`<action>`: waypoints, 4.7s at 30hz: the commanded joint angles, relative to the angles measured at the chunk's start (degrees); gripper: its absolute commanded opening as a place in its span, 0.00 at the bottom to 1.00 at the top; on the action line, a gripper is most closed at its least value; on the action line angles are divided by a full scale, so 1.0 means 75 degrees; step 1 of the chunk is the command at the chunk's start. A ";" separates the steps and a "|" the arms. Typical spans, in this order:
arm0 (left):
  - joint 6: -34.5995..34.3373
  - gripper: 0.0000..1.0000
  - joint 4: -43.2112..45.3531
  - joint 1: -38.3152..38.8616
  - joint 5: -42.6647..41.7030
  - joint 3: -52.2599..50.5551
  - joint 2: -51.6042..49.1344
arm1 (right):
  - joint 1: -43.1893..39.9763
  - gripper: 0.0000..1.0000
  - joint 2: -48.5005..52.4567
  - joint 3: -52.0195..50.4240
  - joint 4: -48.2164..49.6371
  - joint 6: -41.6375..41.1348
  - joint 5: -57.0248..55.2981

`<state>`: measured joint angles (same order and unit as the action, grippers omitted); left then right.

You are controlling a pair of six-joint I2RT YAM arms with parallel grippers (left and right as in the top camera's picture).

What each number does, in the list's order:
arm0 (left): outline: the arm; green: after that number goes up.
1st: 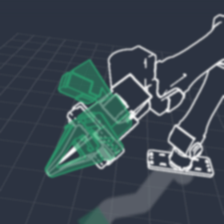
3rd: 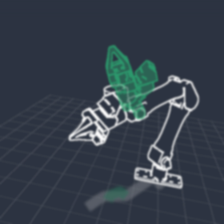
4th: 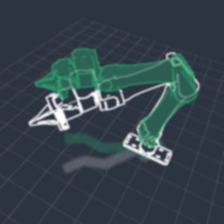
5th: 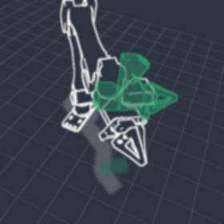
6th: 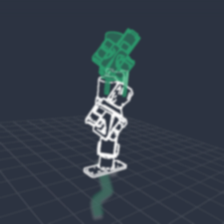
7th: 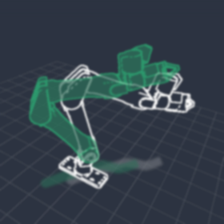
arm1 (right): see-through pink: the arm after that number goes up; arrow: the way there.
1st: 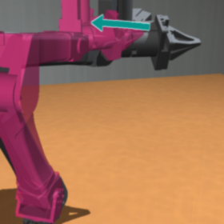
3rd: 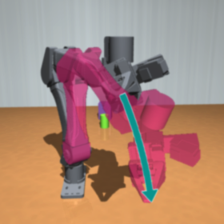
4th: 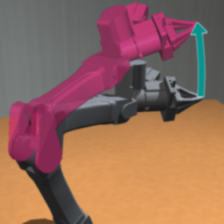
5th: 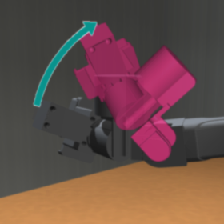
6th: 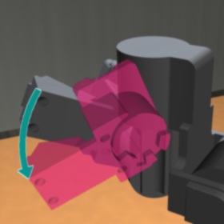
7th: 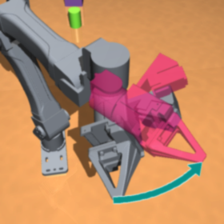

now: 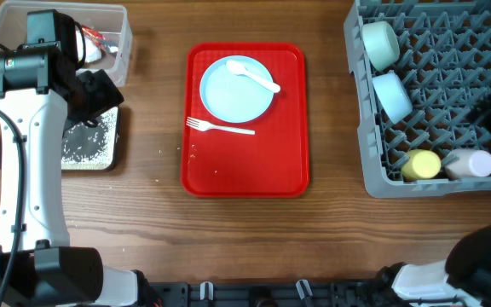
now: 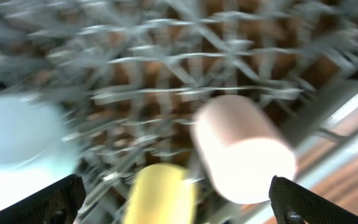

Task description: Sort waste into correct bins and load items into the dishwasher rack

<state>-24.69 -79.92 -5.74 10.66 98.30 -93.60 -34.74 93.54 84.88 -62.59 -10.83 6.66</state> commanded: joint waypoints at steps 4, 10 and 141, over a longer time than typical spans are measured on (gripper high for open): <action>0.0061 1.00 0.0023 -0.0023 0.0044 0.0023 -0.0082 | 0.2748 0.99 -0.1256 0.0784 0.0184 0.0184 0.0498; 0.0061 1.00 0.0017 -0.0023 0.0044 0.0023 -0.0245 | 0.5444 1.00 -0.0711 0.0781 0.1413 -0.0697 0.0504; 0.0061 1.00 -0.0265 -0.0020 0.0041 0.0023 -0.0382 | 0.6843 0.04 0.1545 0.2022 -0.0982 0.0251 -0.0079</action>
<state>-24.69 -82.06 -5.74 10.68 98.30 -95.96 16.97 113.45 97.14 -69.76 -10.09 7.16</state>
